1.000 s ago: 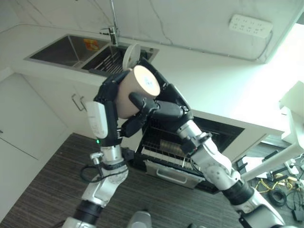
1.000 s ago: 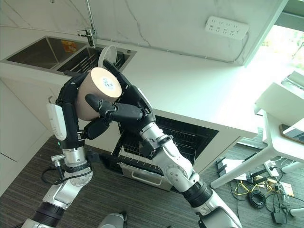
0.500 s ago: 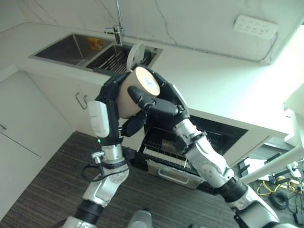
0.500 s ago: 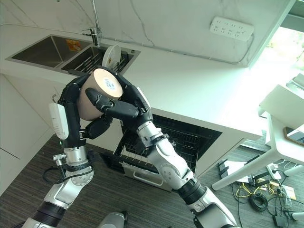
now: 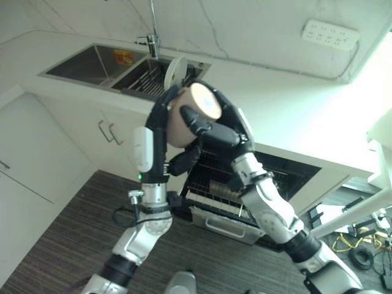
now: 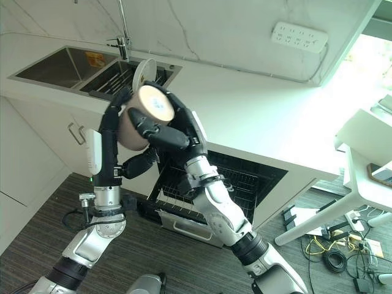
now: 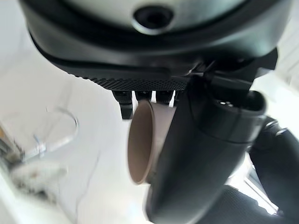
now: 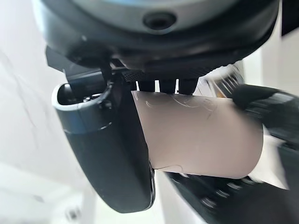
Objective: Place the dishes in the dishwasher.
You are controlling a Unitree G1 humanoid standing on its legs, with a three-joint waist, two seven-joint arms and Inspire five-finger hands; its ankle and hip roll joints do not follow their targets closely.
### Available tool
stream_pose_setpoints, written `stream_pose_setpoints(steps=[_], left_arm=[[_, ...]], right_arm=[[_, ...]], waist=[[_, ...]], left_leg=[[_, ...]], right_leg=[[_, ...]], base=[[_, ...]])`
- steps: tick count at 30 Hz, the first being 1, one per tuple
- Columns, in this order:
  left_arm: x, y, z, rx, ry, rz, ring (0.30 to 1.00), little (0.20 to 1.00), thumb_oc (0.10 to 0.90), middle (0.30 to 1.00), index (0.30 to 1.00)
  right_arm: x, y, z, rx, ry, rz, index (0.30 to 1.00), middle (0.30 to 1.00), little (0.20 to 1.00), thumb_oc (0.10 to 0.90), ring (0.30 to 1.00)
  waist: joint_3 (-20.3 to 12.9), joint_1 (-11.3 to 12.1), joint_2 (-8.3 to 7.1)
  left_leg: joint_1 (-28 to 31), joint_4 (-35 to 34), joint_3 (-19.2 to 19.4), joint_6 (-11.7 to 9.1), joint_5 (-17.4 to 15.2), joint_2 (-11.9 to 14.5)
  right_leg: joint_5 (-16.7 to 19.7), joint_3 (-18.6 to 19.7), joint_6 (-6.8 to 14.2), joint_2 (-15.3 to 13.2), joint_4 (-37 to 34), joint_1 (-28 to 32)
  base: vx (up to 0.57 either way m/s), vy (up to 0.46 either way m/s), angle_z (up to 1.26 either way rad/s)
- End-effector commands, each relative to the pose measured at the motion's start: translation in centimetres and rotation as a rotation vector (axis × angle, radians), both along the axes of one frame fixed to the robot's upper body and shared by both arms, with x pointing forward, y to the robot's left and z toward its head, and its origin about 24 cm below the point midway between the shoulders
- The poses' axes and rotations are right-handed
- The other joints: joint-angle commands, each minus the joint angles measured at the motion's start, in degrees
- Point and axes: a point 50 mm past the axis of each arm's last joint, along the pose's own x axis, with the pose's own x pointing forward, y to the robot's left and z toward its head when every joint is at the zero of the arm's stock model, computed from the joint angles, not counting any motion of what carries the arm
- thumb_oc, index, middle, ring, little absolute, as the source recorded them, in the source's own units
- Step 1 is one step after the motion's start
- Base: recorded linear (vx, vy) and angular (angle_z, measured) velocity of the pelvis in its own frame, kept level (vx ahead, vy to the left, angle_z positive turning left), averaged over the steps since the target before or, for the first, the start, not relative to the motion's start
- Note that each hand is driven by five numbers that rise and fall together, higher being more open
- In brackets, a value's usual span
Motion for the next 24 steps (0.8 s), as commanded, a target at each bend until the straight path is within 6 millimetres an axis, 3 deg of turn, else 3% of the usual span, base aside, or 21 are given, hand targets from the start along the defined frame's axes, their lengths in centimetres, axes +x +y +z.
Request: stream_pose_setpoints(steps=[1, 5, 7, 11, 18, 22, 24], left_arm=[[-0.1, -1.1, 1.8, -0.138, 0.103, -0.332, 0.900, 0.900, 0.800, 0.900, 0.900], [-0.3, -0.6, 1.0, -0.149, 0.229, -0.395, 0.900, 0.900, 0.800, 0.900, 0.900], [-0.5, -0.3, 0.6, -0.188, 0.325, -0.511, 0.900, 0.900, 0.800, 0.900, 0.900], [-1.0, 0.4, 0.9, -0.235, 0.384, -0.618, 0.900, 0.900, 0.800, 0.900, 0.900], [-1.1, 3.3, 0.5, -0.149, 0.445, -0.515, 0.900, 0.900, 0.800, 0.900, 0.900], [-1.5, 4.7, -1.4, -0.090, 0.550, -0.451, 0.900, 0.900, 0.800, 0.900, 0.900], [-1.7, 5.4, -2.7, 0.028, 0.604, -0.369, 0.900, 0.900, 0.800, 0.900, 0.900]], right_arm=[[-1.4, -4.0, 6.4, 0.245, -0.309, -0.155, 0.300, 0.300, 0.300, 0.400, 0.300], [-1.8, -5.7, 5.8, 0.242, -0.310, -0.212, 0.300, 0.300, 0.300, 0.400, 0.300], [-1.9, -6.6, 5.2, 0.232, -0.306, -0.238, 0.300, 0.300, 0.300, 0.400, 0.300], [-2.0, -7.7, 4.1, 0.218, -0.283, -0.264, 0.300, 0.300, 0.300, 0.400, 0.300], [-2.1, -8.9, 2.4, 0.191, -0.242, -0.244, 0.300, 0.300, 0.300, 0.400, 0.300], [-2.4, -9.0, 1.3, 0.161, -0.198, -0.199, 0.300, 0.300, 0.300, 0.400, 0.300], [-2.3, -9.0, 0.2, 0.096, -0.161, -0.180, 0.300, 0.300, 0.300, 0.400, 0.300]], waist=[[-3.87, -1.09, 0.55], [-3.65, -1.91, 1.33], [-3.69, -2.23, 1.88], [-4.02, -2.50, 2.59], [-4.72, -2.30, 2.89], [-4.91, -2.09, 2.77], [-4.81, -2.25, 2.71]], left_leg=[[4.01, -1.41, 5.05, 0.23, -6.38, 5.31], [4.28, -1.41, 5.70, 0.39, -6.30, 5.41], [4.45, -1.41, 5.87, 0.49, -6.17, 5.37], [4.61, -1.41, 6.14, 0.66, -6.01, 5.38], [4.39, -1.41, 5.50, 0.74, -5.75, 5.10], [4.04, -1.41, 5.15, 0.83, -5.74, 4.93], [3.86, -1.41, 5.03, 0.88, -5.69, 4.80]], right_leg=[[-4.09, 1.63, 4.31, -4.00, 0.59, -0.81], [-4.12, 2.21, 4.11, -3.81, 0.59, -0.96], [-4.08, 2.38, 4.02, -3.84, 0.59, -0.98], [-4.06, 2.34, 4.05, -3.89, 0.59, -0.97], [-4.17, 2.58, 4.16, -3.78, 0.59, -1.09], [-4.18, 2.65, 4.27, -3.69, 0.59, -1.36], [-4.16, 2.94, 4.29, -3.54, 0.59, -1.61]], base=[[0.00, 0.055, -0.04], [0.00, 0.064, -0.07], [0.00, 0.063, -0.11], [0.01, 0.065, -0.04], [0.01, 0.016, -0.01], [0.00, 0.000, 0.00], [0.00, 0.000, 0.00]])
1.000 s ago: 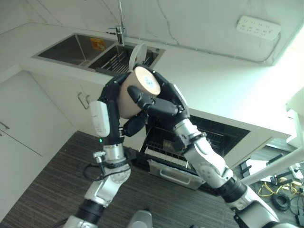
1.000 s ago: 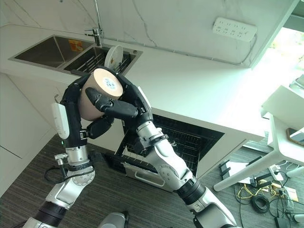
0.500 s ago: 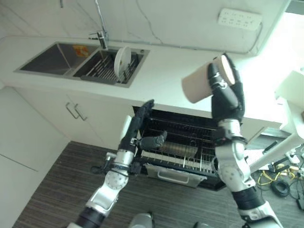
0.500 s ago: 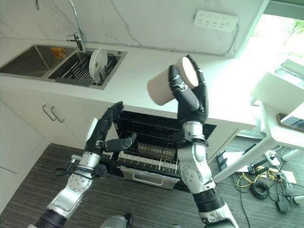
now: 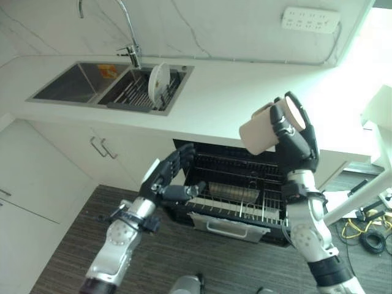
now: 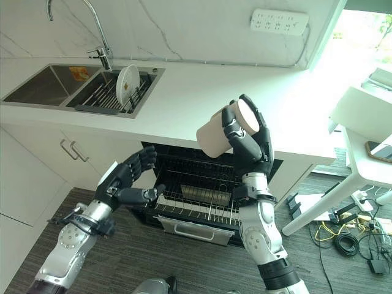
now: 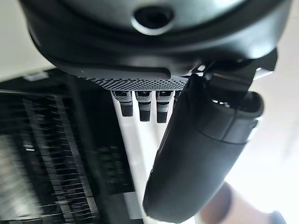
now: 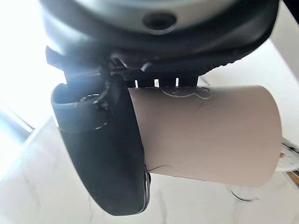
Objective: Place the dishes in the dishwasher.
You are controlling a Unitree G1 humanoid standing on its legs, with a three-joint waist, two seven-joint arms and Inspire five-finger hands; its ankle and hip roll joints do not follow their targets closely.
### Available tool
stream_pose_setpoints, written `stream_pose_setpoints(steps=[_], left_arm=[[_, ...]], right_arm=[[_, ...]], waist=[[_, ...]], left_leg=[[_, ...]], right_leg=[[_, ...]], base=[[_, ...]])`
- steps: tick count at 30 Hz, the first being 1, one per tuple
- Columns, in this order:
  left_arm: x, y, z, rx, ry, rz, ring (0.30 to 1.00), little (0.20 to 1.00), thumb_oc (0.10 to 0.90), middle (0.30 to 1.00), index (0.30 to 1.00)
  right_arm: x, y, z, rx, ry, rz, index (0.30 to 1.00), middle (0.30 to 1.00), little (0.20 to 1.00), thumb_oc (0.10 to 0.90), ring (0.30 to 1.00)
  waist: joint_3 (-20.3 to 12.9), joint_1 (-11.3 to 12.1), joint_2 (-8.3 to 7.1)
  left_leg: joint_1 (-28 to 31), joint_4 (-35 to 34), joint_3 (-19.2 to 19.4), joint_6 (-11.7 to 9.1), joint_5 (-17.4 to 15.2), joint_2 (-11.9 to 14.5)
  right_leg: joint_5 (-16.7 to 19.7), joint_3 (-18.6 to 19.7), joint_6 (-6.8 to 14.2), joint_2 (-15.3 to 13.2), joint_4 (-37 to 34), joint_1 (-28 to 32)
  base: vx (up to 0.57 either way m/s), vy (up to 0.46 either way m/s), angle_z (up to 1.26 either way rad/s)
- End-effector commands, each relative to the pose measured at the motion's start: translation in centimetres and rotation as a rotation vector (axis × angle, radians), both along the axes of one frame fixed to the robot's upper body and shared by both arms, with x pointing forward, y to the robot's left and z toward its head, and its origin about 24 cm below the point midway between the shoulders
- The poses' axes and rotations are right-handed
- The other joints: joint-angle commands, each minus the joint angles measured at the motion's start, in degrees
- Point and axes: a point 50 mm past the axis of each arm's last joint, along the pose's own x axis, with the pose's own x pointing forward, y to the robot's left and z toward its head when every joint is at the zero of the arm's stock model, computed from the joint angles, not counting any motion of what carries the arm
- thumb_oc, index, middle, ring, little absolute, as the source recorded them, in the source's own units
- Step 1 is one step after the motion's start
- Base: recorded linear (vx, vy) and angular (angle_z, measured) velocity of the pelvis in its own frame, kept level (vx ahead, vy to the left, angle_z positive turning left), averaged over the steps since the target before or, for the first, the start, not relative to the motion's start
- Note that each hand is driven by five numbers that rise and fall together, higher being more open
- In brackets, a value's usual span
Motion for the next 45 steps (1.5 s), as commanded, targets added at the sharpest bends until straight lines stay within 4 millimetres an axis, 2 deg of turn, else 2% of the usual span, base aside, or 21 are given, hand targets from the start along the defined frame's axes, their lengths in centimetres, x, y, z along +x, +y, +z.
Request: stream_pose_setpoints(steps=[1, 5, 6, 7, 12, 16, 18, 23, 26, 30, 32, 33, 38, 41, 45], left_arm=[[0.7, 0.2, 2.9, 0.200, -0.183, -0.047, 0.900, 0.900, 0.800, 0.900, 0.900], [0.7, 1.7, 1.5, 0.446, -0.175, 0.015, 0.900, 0.900, 0.800, 0.900, 0.900], [0.7, 2.2, 1.2, 0.534, -0.178, 0.021, 0.900, 0.900, 0.800, 0.900, 0.900], [0.7, 2.4, 1.1, 0.558, -0.174, 0.012, 0.900, 0.900, 0.800, 0.900, 0.900], [0.9, 1.5, -0.1, 0.657, -0.151, -0.105, 0.900, 0.900, 0.800, 0.900, 0.900], [1.6, 1.1, 0.2, 0.739, -0.205, -0.115, 0.900, 0.900, 0.800, 0.900, 0.900], [2.0, 0.9, 0.8, 0.750, -0.247, -0.103, 0.900, 0.900, 0.800, 0.900, 0.900], [4.3, 0.1, 3.6, 0.776, -0.379, -0.082, 0.900, 0.900, 0.800, 0.900, 0.900], [5.1, -0.2, 4.5, 0.796, -0.402, -0.113, 0.900, 0.900, 0.800, 0.900, 0.900], [6.1, -0.9, 5.5, 0.848, -0.429, -0.149, 0.900, 0.900, 0.800, 0.900, 0.900], [6.4, -1.0, 5.9, 0.868, -0.437, -0.162, 0.900, 0.900, 0.800, 0.900, 0.900], [6.8, -1.1, 6.4, 0.878, -0.444, -0.175, 0.900, 0.900, 0.800, 0.900, 0.900], [7.1, -1.5, 7.4, 0.894, -0.450, -0.212, 0.900, 0.900, 0.800, 0.900, 0.900], [7.1, -1.6, 7.9, 0.923, -0.452, -0.234, 0.900, 0.900, 0.800, 0.900, 0.900], [7.1, -1.6, 9.1, 0.931, -0.465, -0.244, 0.900, 0.900, 0.800, 0.900, 0.900]], right_arm=[[-0.4, 0.1, 4.0, -0.060, -0.235, 0.063, 0.300, 0.300, 0.300, 0.400, 0.300], [-0.1, -0.1, 1.6, -0.122, -0.114, 0.102, 0.300, 0.300, 0.300, 0.400, 0.300], [0.0, -0.5, 0.3, -0.129, -0.057, 0.115, 0.300, 0.300, 0.300, 0.400, 0.300], [0.1, -0.6, -0.1, -0.158, -0.045, 0.125, 0.300, 0.300, 0.300, 0.400, 0.300], [0.6, -0.5, -2.0, -0.335, 0.035, 0.151, 0.300, 0.300, 0.300, 0.400, 0.300], [1.3, -0.9, -3.0, -0.469, 0.076, 0.145, 0.300, 0.300, 0.300, 0.400, 0.300], [1.8, -1.2, -2.6, -0.510, 0.074, 0.139, 0.300, 0.300, 0.300, 0.400, 0.300], [5.0, -2.3, 0.3, -0.618, 0.063, 0.114, 0.300, 0.300, 0.300, 0.400, 0.300], [6.3, -2.6, 0.9, -0.653, 0.109, 0.091, 0.300, 0.300, 0.300, 0.400, 0.300], [7.7, -4.4, 1.3, -0.724, 0.157, 0.046, 0.300, 0.300, 0.300, 0.400, 0.300], [8.3, -5.4, 1.8, -0.719, 0.179, 0.019, 0.300, 0.300, 0.300, 0.400, 0.300], [8.9, -6.4, 2.7, -0.729, 0.181, -0.022, 0.300, 0.300, 0.300, 0.400, 0.300], [9.8, -7.8, 4.4, -0.739, 0.204, -0.086, 0.300, 0.300, 0.300, 0.400, 0.300], [10.4, -9.2, 5.2, -0.620, 0.261, -0.142, 0.300, 0.300, 0.300, 0.400, 0.300], [10.7, -8.9, 6.4, -0.612, 0.240, -0.131, 0.300, 0.300, 0.300, 0.400, 0.300]], waist=[[-4.83, 0.57, -1.11], [-4.76, -0.06, -1.15], [-4.72, -0.39, -1.31], [-4.70, -0.51, -1.39], [-4.22, -1.21, -1.39], [-3.33, -1.63, -1.03], [-2.50, -1.63, -0.84], [1.83, -2.16, -0.08], [3.65, -2.36, 0.15], [6.49, -2.96, 0.74], [7.52, -3.04, 0.99], [8.70, -2.96, 1.32], [10.68, -2.80, 2.25], [12.30, -2.51, 3.22], [13.44, -2.26, 3.57]], left_leg=[[2.59, -0.56, 2.49, 0.08, -5.23, 5.70], [2.59, -0.56, 2.49, 0.12, -5.22, 5.57], [2.52, -0.56, 2.66, 0.19, -5.27, 5.48], [2.44, -0.56, 2.68, 0.19, -5.33, 5.45], [1.99, -0.56, 2.76, -0.06, -5.41, 5.58], [1.20, -0.56, 2.68, -0.21, -5.37, 5.45], [0.10, -0.56, 2.30, -0.25, -5.19, 5.25], [-4.20, -0.56, 1.34, -0.30, -3.93, 4.42], [-5.11, -0.56, 1.41, -0.32, -3.49, 4.26], [-6.26, -0.56, 1.88, -0.41, -2.69, 4.16], [-6.56, -0.56, 2.01, -0.45, -2.54, 4.08], [-6.94, -0.56, 2.15, -0.54, -2.36, 3.95], [-7.32, -0.56, 2.46, -0.63, -2.06, 3.48], [-7.59, -0.56, 2.50, -0.68, -2.02, 3.11], [-7.70, -0.56, 2.51, -0.72, -1.93, 2.99]], right_leg=[[-4.24, 1.35, 3.11, -2.37, 1.06, -1.65], [-4.19, 1.84, 3.26, -2.23, 1.06, -1.82], [-4.12, 2.12, 3.43, -2.13, 1.06, -2.00], [-4.12, 2.21, 3.50, -2.12, 1.06, -2.15], [-3.76, 2.62, 3.81, -2.38, 1.06, -2.84], [-3.42, 3.10, 4.16, -2.80, 1.06, -3.76], [-3.08, 3.33, 4.40, -3.02, 1.06, -4.88], [-1.88, 4.56, 4.53, -2.73, 1.06, -9.10], [-1.43, 5.02, 4.42, -2.58, 1.06, -10.10], [-0.55, 5.51, 4.33, -2.57, 1.06, -11.35], [-0.25, 5.58, 4.35, -2.78, 1.06, -11.75], [0.07, 5.57, 4.44, -3.13, 1.06, -12.16], [0.76, 5.46, 4.72, -4.11, 1.06, -12.63], [0.77, 5.49, 4.69, -4.52, 1.06, -12.79], [0.81, 5.31, 4.64, -4.66, 1.06, -12.72]], base=[[0.00, 0.000, 0.00], [0.06, -0.006, -0.02], [0.07, -0.027, -0.01], [0.08, -0.025, 0.00], [0.08, 0.002, 0.00], [0.09, 0.022, 0.00], [-0.08, 0.035, -0.05], [-0.16, 0.026, 0.04], [-0.08, 0.017, -0.01], [-0.08, 0.053, -0.05], [-0.07, 0.066, -0.01], [-0.06, 0.062, -0.02], [-0.01, 0.070, 0.00], [-0.01, 0.074, 0.06], [0.00, 0.036, 0.05]])
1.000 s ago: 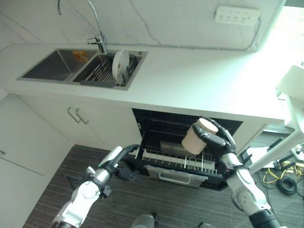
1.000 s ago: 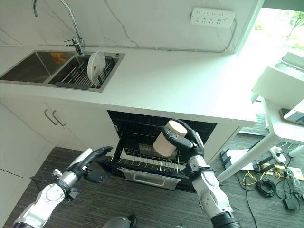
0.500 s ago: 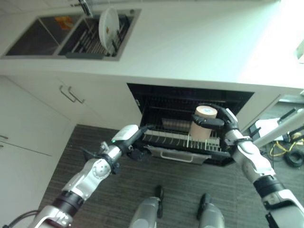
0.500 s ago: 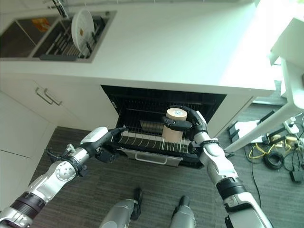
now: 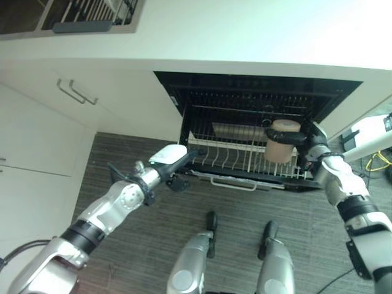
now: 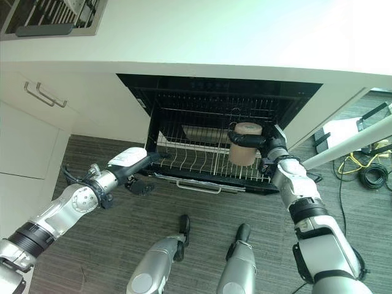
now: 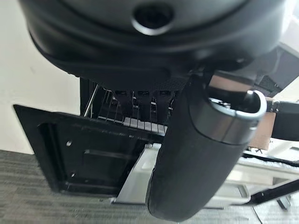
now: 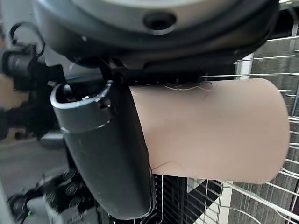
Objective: Place the dishes in the dishwasher.
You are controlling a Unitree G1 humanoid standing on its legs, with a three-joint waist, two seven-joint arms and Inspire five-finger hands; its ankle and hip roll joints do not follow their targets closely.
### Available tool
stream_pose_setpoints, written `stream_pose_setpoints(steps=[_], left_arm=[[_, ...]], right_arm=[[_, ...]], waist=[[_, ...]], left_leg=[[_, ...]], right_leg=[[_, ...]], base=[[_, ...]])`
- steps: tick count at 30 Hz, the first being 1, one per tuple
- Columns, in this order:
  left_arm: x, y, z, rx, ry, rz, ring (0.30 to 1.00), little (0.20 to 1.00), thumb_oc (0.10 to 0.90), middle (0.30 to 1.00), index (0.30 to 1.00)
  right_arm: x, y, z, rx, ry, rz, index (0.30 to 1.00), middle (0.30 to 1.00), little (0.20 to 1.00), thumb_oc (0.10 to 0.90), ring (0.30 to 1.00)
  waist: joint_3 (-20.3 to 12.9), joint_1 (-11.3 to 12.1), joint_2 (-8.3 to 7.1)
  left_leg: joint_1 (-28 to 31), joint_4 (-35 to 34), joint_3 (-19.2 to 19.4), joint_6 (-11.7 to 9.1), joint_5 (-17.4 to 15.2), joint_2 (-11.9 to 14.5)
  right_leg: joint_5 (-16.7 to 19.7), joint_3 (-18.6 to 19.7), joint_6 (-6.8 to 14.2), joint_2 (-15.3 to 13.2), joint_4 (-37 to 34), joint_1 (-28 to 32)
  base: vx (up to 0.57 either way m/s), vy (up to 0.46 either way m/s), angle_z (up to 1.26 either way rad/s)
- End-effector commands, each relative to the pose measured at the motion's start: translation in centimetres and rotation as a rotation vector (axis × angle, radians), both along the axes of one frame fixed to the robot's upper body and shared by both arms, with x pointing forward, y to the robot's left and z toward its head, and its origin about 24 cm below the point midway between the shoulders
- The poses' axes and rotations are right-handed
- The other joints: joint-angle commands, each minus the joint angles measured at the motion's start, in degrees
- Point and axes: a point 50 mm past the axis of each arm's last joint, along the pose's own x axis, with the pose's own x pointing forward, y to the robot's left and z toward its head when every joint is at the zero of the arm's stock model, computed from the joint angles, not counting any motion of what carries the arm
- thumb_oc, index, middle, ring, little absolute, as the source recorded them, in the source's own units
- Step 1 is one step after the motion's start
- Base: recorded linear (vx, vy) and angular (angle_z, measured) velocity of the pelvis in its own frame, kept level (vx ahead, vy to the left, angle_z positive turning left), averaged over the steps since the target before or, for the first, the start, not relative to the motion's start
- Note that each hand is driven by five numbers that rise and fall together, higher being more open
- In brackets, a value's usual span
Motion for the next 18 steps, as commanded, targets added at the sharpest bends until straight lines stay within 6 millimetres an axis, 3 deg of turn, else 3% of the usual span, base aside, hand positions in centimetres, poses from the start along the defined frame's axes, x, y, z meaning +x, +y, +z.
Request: stream_pose_setpoints(steps=[1, 9, 18], left_arm=[[-0.2, -0.1, 4.0, -0.058, -0.110, -0.054, 0.900, 0.900, 0.800, 0.900, 0.900], [-0.4, 0.2, 4.0, -0.017, -0.082, -0.069, 0.900, 0.900, 0.800, 0.900, 0.900], [0.3, -0.8, 5.8, 0.021, -0.116, -0.123, 0.900, 0.900, 0.800, 0.900, 0.900]], right_arm=[[0.9, 0.5, 6.3, -0.005, -0.214, 0.048, 0.300, 0.300, 0.300, 0.400, 0.300], [0.8, 0.1, 7.7, -0.005, -0.214, 0.010, 0.300, 0.300, 0.300, 0.400, 0.300], [2.0, 0.1, 11.8, 0.047, -0.283, -0.045, 0.300, 0.300, 0.300, 0.400, 0.300]], waist=[[-3.89, 0.42, -0.56], [-3.52, 1.00, -1.84], [-1.20, 2.41, -1.64]], left_leg=[[1.20, 4.66, 2.17, -1.58, -10.00, 5.56], [1.80, 4.66, 1.71, -1.63, -10.07, 5.83], [0.10, 4.66, 1.02, -1.89, -9.36, 5.99]], right_leg=[[-2.48, 2.82, 4.25, -2.39, -1.97, 0.90], [-2.37, 2.11, 4.57, -2.43, -1.97, 1.84], [-2.37, 1.26, 4.46, -2.17, -1.97, 1.09]], base=[[0.00, 0.000, 0.00], [0.04, -0.041, 0.03], [-0.03, -0.001, 0.06]])
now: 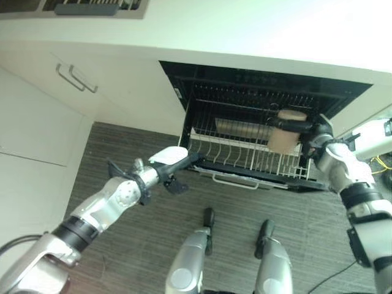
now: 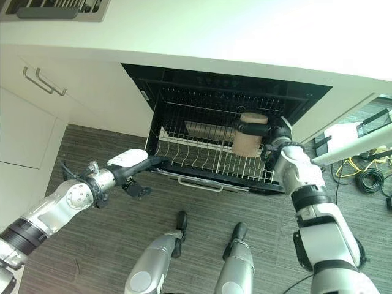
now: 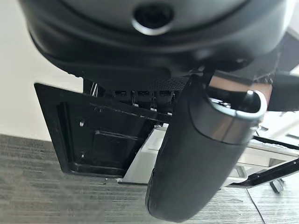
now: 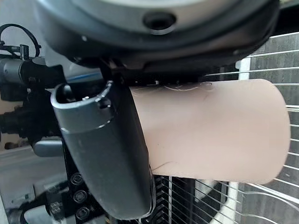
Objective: Place the dishes in the dishwasher.
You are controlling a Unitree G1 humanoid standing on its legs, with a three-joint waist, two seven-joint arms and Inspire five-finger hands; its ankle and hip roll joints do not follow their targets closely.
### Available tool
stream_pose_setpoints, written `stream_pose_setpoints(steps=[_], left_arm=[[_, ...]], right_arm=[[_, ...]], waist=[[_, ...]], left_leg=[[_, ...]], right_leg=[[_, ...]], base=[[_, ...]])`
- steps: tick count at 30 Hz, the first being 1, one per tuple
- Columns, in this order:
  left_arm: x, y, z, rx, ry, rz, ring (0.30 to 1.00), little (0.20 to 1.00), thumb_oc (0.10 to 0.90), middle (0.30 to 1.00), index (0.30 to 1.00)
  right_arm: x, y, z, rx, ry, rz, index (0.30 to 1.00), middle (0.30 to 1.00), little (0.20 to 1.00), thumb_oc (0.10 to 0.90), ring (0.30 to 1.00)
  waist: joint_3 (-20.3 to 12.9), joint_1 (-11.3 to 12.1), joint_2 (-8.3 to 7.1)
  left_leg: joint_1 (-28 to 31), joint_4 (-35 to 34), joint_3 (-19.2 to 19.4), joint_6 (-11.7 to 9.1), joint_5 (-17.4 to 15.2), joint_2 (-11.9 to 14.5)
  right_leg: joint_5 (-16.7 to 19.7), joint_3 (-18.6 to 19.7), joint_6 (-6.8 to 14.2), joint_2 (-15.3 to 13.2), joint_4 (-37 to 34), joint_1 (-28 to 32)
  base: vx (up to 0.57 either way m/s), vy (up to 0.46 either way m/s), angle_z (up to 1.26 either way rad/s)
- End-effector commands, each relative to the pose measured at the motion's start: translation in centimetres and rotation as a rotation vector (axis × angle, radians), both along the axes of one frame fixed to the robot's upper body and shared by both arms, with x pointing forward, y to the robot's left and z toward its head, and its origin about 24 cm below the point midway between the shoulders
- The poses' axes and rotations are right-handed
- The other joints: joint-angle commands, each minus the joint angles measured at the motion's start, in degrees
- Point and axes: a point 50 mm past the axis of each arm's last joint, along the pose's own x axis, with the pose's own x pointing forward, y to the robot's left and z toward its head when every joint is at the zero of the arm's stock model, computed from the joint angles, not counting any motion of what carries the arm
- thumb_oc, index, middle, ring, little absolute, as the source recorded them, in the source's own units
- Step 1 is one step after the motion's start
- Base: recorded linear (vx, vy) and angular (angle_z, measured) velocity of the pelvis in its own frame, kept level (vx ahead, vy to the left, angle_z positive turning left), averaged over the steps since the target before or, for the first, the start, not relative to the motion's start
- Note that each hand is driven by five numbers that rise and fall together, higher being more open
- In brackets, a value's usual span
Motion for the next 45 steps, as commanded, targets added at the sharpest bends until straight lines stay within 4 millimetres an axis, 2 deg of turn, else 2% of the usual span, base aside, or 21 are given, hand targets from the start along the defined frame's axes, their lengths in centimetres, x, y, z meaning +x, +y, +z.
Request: stream_pose_setpoints(steps=[1, 8, 13, 16, 20, 28, 30, 31, 36, 39, 42, 44, 45], left_arm=[[0.0, -0.8, 4.5, -0.067, -0.139, -0.075, 0.900, 0.900, 0.800, 0.900, 0.900], [0.4, -1.2, 6.0, -0.037, -0.181, -0.096, 0.900, 0.900, 0.800, 0.900, 0.900], [0.4, -1.6, 6.8, -0.021, -0.209, -0.107, 0.900, 0.900, 0.800, 0.900, 0.900], [0.5, -1.5, 7.7, -0.011, -0.240, -0.098, 0.900, 0.900, 0.800, 0.900, 0.900], [0.5, -1.4, 8.1, -0.004, -0.259, -0.090, 0.900, 0.900, 0.800, 0.900, 0.900], [0.4, -1.3, 8.3, -0.013, -0.287, -0.080, 0.900, 0.900, 0.800, 0.900, 0.900], [0.3, -1.3, 8.1, -0.031, -0.297, -0.071, 0.900, 0.900, 0.800, 0.900, 0.900], [0.3, -1.2, 8.0, -0.032, -0.301, -0.067, 0.900, 0.900, 0.800, 0.900, 0.900], [0.2, -1.3, 7.7, -0.040, -0.304, -0.057, 0.900, 0.900, 0.800, 0.900, 0.900], [0.3, -1.4, 7.4, -0.053, -0.308, -0.044, 0.900, 0.900, 0.800, 0.900, 0.900], [0.2, -1.4, 7.0, -0.064, -0.307, -0.033, 0.900, 0.900, 0.800, 0.900, 0.900], [0.2, -1.4, 6.8, -0.069, -0.307, -0.024, 0.900, 0.900, 0.800, 0.900, 0.900], [0.1, -1.6, 6.3, -0.085, -0.307, -0.010, 0.900, 0.900, 0.800, 0.900, 0.900]], right_arm=[[0.4, 0.2, 8.1, 0.004, -0.286, 0.027, 0.300, 0.300, 0.300, 0.400, 0.300], [0.6, 0.3, 10.1, -0.016, -0.344, -0.007, 0.300, 0.300, 0.300, 0.400, 0.300], [0.7, 0.3, 11.0, -0.006, -0.378, -0.033, 0.300, 0.300, 0.300, 0.400, 0.300], [0.7, 0.1, 11.4, -0.013, -0.388, -0.048, 0.300, 0.300, 0.300, 0.400, 0.300], [0.9, 0.3, 10.8, -0.014, -0.362, -0.064, 0.300, 0.300, 0.300, 0.400, 0.300], [0.6, -0.9, 7.9, -0.212, -0.294, -0.154, 0.300, 0.300, 0.300, 0.400, 0.300], [0.1, -2.1, 4.8, -0.123, -0.231, -0.204, 0.300, 0.300, 0.300, 0.400, 0.300], [-0.1, -2.3, 4.1, -0.124, -0.221, -0.209, 0.300, 0.300, 0.300, 0.400, 0.300], [-0.7, -2.4, 1.9, -0.099, -0.205, -0.218, 0.300, 0.300, 0.300, 0.400, 0.300], [-0.8, -1.9, 1.3, -0.066, -0.230, -0.226, 0.300, 0.300, 0.300, 0.400, 0.300], [-1.2, -1.9, 0.0, 0.154, -0.237, -0.294, 0.300, 0.300, 0.300, 0.400, 0.300], [-1.5, -2.1, -0.7, 0.201, -0.251, -0.323, 0.300, 0.300, 0.300, 0.400, 0.300], [-2.0, -1.3, -2.0, 0.225, -0.259, -0.335, 0.338, 0.338, 0.338, 0.425, 0.338]], waist=[[-2.19, 1.29, 0.20], [-0.20, 2.27, 0.48], [-0.17, 2.82, 0.91], [-0.17, 3.16, 0.98], [-0.17, 3.37, 1.13], [-0.17, 2.88, 2.00], [-0.17, 1.92, 2.38], [-0.17, 1.69, 2.39], [-0.17, 0.93, 2.64], [-0.17, 0.24, 3.06], [-0.17, -0.34, 3.30], [-0.17, -0.70, 3.39], [-0.17, -1.46, 3.81]], left_leg=[[0.94, 4.54, 2.49, -1.75, -9.89, 5.93], [-0.77, 4.54, 1.72, -1.60, -9.28, 5.39], [-3.30, 4.54, 1.25, -1.59, -8.90, 5.07], [-4.85, 4.54, 1.01, -1.58, -8.63, 4.86], [-6.04, 4.54, 0.78, -1.59, -8.31, 4.78], [-7.27, 4.54, 1.43, -1.70, -7.97, 4.80], [-6.81, 4.54, 2.35, -1.87, -8.20, 5.01], [-6.83, 4.54, 2.67, -1.88, -8.25, 5.09], [-6.27, 4.54, 3.55, -1.92, -8.90, 5.27], [-6.66, 4.54, 4.18, -1.97, -8.47, 5.34], [-6.40, 4.54, 4.51, -1.94, -8.66, 5.37], [-6.24, 4.54, 4.76, -1.94, -8.78, 5.47], [-6.03, 4.54, 5.14, -1.78, -9.02, 5.41]], right_leg=[[-2.89, 3.21, 4.45, -2.63, -0.95, 0.27], [-2.51, 2.85, 4.62, -2.94, -0.95, -0.75], [-2.22, 2.76, 4.75, -3.18, -0.95, -2.85], [-1.97, 2.68, 4.98, -3.36, -0.95, -4.21], [-1.73, 2.70, 4.94, -3.41, -0.95, -5.31], [-1.22, 2.82, 5.03, -3.83, -0.95, -6.88], [-1.07, 2.96, 5.17, -3.97, -0.95, -7.09], [-0.97, 3.04, 5.25, -4.03, -0.95, -7.31], [-1.20, 3.44, 5.48, -4.17, -0.95, -7.34], [-0.73, 3.94, 5.22, -4.11, -0.95, -8.11], [-0.84, 4.37, 5.14, -4.00, -0.95, -8.10], [-0.83, 4.59, 5.14, -3.98, -0.95, -8.17], [-0.91, 5.14, 4.99, -3.84, -0.95, -8.38]], base=[[-0.01, 0.000, 0.09], [-0.01, -0.004, 0.02], [-0.02, 0.003, 0.10], [-0.02, -0.015, 0.03], [-0.01, -0.008, 0.01], [-0.04, 0.013, 0.00], [-0.06, 0.045, -0.01], [-0.05, 0.030, 0.01], [0.00, 0.007, -0.01], [-0.04, 0.048, -0.08], [0.01, 0.038, -0.07], [-0.01, 0.070, -0.04], [0.00, 0.102, -0.08]])
